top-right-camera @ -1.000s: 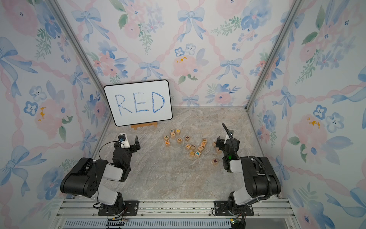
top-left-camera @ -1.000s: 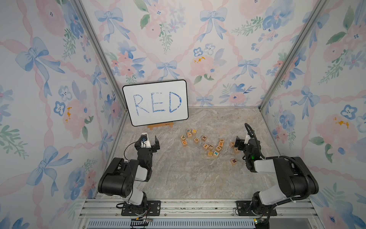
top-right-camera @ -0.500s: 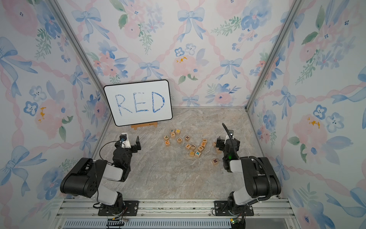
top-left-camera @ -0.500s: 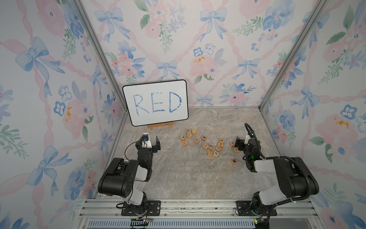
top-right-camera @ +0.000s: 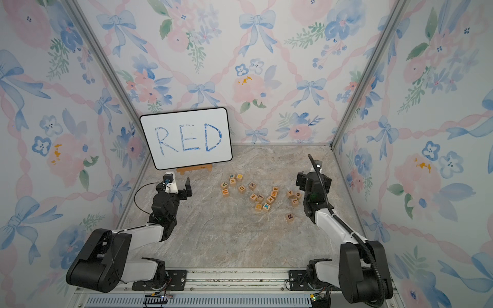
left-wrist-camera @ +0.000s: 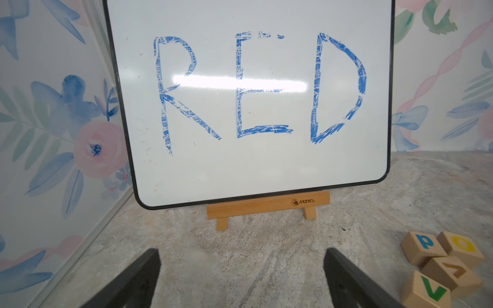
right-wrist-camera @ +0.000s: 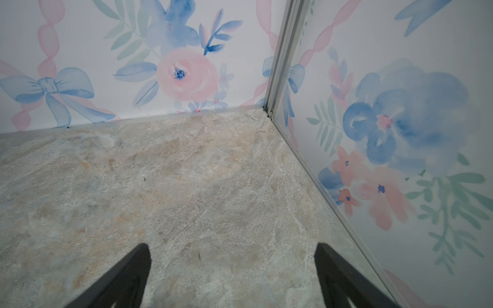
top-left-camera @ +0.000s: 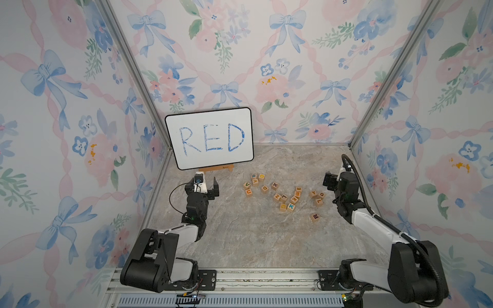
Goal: Assemble the uppercase word "red" with letter blocks
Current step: Pick up the letter block from the center of the board.
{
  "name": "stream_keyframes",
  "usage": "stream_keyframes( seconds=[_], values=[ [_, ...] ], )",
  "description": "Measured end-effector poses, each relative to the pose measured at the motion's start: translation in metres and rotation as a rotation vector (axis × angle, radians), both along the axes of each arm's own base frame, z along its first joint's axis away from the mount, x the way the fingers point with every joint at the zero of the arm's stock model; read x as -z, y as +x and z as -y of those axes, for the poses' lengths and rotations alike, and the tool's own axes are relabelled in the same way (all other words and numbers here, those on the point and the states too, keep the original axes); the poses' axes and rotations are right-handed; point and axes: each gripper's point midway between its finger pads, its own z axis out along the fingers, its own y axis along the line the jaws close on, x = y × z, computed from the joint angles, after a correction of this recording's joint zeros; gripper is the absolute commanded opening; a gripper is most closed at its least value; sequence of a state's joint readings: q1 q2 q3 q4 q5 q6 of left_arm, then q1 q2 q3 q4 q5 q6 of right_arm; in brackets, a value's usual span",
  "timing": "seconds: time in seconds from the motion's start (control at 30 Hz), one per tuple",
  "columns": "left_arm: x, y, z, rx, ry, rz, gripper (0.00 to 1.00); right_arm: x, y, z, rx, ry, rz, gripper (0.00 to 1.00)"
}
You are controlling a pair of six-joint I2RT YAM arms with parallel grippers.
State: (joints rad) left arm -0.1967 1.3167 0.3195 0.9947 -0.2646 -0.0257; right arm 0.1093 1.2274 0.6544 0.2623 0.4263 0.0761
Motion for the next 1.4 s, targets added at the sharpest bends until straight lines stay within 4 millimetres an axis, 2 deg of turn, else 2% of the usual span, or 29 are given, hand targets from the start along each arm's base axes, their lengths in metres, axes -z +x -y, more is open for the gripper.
stream_keyframes(
  seconds=[0.17,0.27,0.43,0.57,0.73,0.83,1.13,1.37,1.4],
  values=[
    [-0.012,0.005,0.013,0.027,0.008,-0.039,0.98,-0.012,-0.012,-0.008,0.012,0.005,-0.091,0.97],
    [-0.012,0.004,0.024,0.05,0.016,-0.082,0.98,-0.014,-0.022,-0.023,-0.012,0.006,-0.164,0.97],
    [-0.013,-0.005,0.056,0.12,0.001,-0.16,0.98,-0.016,-0.042,-0.051,-0.071,0.012,-0.294,0.97],
    [-0.013,-0.017,0.084,0.185,0.001,-0.226,0.98,-0.015,-0.063,-0.069,-0.111,0.024,-0.397,0.97],
    [-0.004,-0.044,0.111,0.271,0.008,-0.322,0.98,-0.009,-0.092,-0.081,-0.145,0.043,-0.516,0.97],
    [-0.005,-0.06,0.125,0.318,-0.002,-0.364,0.98,-0.006,-0.109,-0.086,-0.156,0.051,-0.585,0.97],
    [-0.033,-0.088,0.165,0.431,-0.125,-0.443,0.98,0.031,-0.145,-0.1,-0.188,0.09,-0.791,0.97],
    [-0.024,-0.122,0.199,0.56,-0.144,-0.555,0.98,0.073,-0.157,-0.108,-0.182,0.122,-0.938,0.99],
    [-0.023,-0.126,0.202,0.572,-0.137,-0.564,0.98,0.08,-0.156,-0.11,-0.179,0.126,-0.959,0.97]
  ],
)
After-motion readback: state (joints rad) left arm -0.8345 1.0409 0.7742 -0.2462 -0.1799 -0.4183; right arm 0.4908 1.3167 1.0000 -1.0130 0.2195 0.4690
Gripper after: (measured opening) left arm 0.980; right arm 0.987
